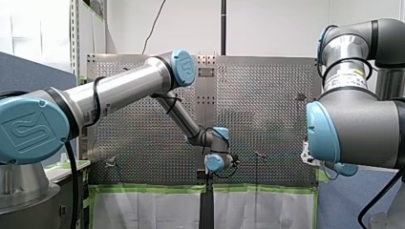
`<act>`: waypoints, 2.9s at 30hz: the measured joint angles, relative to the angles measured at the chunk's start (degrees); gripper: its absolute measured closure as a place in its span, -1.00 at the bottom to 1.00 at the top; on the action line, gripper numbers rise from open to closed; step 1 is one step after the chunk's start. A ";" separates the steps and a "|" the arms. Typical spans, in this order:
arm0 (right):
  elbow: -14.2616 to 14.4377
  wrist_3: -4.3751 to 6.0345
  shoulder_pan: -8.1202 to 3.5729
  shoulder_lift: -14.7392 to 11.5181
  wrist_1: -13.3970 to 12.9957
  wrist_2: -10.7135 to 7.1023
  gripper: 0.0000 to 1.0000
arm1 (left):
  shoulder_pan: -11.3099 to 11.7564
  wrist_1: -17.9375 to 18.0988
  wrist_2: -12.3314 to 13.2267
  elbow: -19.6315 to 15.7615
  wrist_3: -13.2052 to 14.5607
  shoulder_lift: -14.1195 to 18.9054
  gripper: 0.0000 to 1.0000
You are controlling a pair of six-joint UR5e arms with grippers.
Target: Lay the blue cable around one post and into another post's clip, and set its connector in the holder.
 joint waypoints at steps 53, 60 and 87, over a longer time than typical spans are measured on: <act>0.01 0.00 0.43 0.01 0.64 0.04 1.00 | -4.81 -4.78 2.75 0.47 3.35 1.76 -1.00; 0.00 0.00 0.58 0.01 0.67 -0.02 1.00 | -5.08 -4.79 2.73 0.45 3.33 1.76 -1.00; 0.01 0.00 0.68 0.00 1.05 -0.01 1.00 | -5.16 -4.79 2.64 0.45 3.08 1.76 -1.00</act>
